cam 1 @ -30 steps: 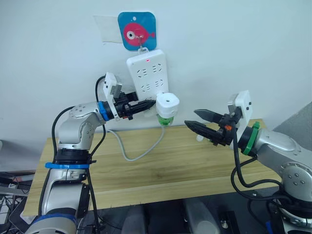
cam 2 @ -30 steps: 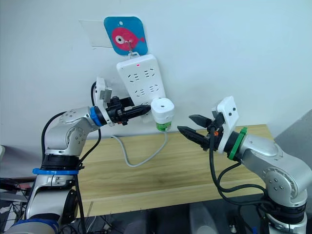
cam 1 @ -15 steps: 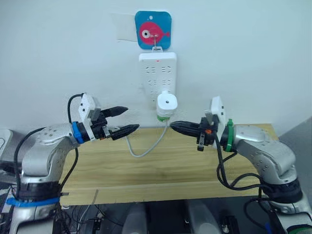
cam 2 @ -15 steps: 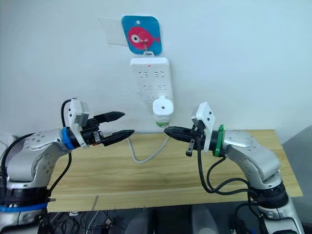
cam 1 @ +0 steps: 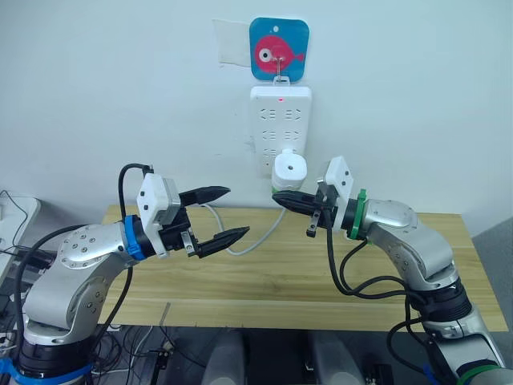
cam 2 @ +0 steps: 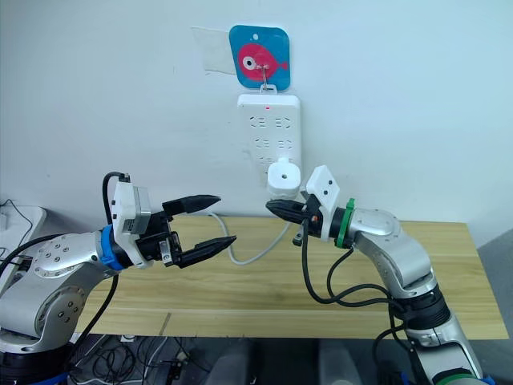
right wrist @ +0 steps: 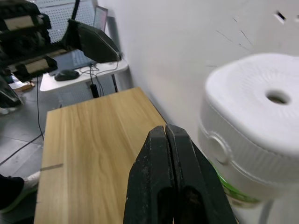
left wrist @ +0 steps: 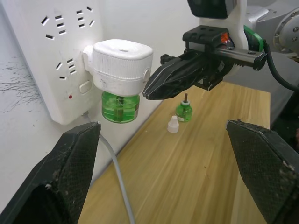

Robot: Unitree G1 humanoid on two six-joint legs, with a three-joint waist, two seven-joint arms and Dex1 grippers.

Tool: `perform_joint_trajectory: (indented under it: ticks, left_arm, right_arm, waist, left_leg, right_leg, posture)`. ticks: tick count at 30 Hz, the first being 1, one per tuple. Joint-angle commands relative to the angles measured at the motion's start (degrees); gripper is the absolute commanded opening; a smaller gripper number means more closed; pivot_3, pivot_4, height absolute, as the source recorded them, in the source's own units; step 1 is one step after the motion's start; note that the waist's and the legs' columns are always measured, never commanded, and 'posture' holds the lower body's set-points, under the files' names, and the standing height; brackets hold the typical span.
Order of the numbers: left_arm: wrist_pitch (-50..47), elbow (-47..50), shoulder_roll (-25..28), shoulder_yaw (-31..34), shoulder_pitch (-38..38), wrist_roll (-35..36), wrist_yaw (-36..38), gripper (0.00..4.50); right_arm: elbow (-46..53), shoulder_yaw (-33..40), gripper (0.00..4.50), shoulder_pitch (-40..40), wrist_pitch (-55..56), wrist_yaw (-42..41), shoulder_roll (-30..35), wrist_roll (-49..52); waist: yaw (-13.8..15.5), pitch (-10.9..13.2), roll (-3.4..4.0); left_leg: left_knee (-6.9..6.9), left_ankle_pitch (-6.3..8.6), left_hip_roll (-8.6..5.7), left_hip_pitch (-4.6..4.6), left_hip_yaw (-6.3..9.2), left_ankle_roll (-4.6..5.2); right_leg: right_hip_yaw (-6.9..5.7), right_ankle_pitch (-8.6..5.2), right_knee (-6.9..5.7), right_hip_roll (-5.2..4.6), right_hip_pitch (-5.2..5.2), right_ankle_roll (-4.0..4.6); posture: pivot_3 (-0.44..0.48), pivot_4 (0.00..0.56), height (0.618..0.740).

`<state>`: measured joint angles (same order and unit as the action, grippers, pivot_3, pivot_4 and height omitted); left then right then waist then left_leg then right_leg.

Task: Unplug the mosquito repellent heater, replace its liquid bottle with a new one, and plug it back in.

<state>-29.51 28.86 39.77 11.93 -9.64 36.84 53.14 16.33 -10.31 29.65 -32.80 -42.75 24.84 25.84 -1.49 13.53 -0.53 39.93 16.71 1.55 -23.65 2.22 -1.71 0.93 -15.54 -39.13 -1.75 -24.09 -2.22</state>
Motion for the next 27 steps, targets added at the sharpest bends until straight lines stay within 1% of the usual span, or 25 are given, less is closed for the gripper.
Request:
perform_joint_trajectory:
  ticks: [1, 7, 20, 23, 27]
  left_arm:
    - [0.91, 0.59, 0.76, 0.61, -0.71, 0.85, 0.02, 4.50]
    - [1.44, -1.10, 0.75, -0.15, -2.08, 0.50, 0.46, 4.50]
    - [1.52, -1.82, 0.76, -0.59, -2.24, 0.51, 1.52, 4.50]
    - [1.52, -1.83, 0.66, -0.77, -2.17, 0.49, 1.58, 4.50]
    - [1.43, -1.71, 0.63, -0.77, -1.98, 0.59, 1.43, 4.50]
  right_arm:
    - [1.95, 2.63, 0.02, 0.01, 0.59, -0.38, 0.98, 0.61]
    - [2.95, 3.68, 0.02, -0.47, -0.53, -0.23, 1.49, 1.39]
    - [3.55, 5.96, 0.02, -1.13, -2.57, 1.08, 1.69, 2.22]
    - [3.80, 6.75, 0.02, -1.08, -4.27, 2.80, 0.54, 3.26]
    - [4.79, 8.56, 0.02, -1.72, -7.80, 7.92, -2.13, 4.51]
  waist:
    - [-0.02, 0.00, 0.00]
    - [-0.12, 0.00, 0.00]
    - [-0.23, 0.00, 0.00]
    - [-0.24, 0.00, 0.00]
    - [-0.29, 0.00, 0.00]
  left_leg:
    - [0.00, 0.00, 0.00, 0.00, 0.00, 0.00]
    - [0.00, 0.00, -0.01, 0.00, -0.02, 0.00]
    - [0.01, 0.00, 0.00, 0.00, -0.01, 0.01]
    - [0.01, 0.00, 0.00, 0.00, -0.01, 0.01]
    - [0.00, 0.00, 0.01, 0.01, -0.01, 0.01]
  right_leg:
    - [0.00, 0.00, 0.00, 0.00, 0.00, 0.00]
    - [0.01, 0.00, 0.00, 0.03, 0.00, 0.00]
    - [0.01, 0.00, 0.00, 0.05, 0.00, 0.00]
    - [0.01, 0.00, 0.00, 0.05, 0.00, 0.00]
    - [0.01, 0.00, -0.01, 0.05, 0.00, 0.01]
  posture:
    - [-0.006, 0.203, 0.740]
    - [-0.022, 0.205, 0.740]
    - [-0.035, 0.206, 0.740]
    - [-0.036, 0.208, 0.740]
    - [-0.033, 0.209, 0.740]
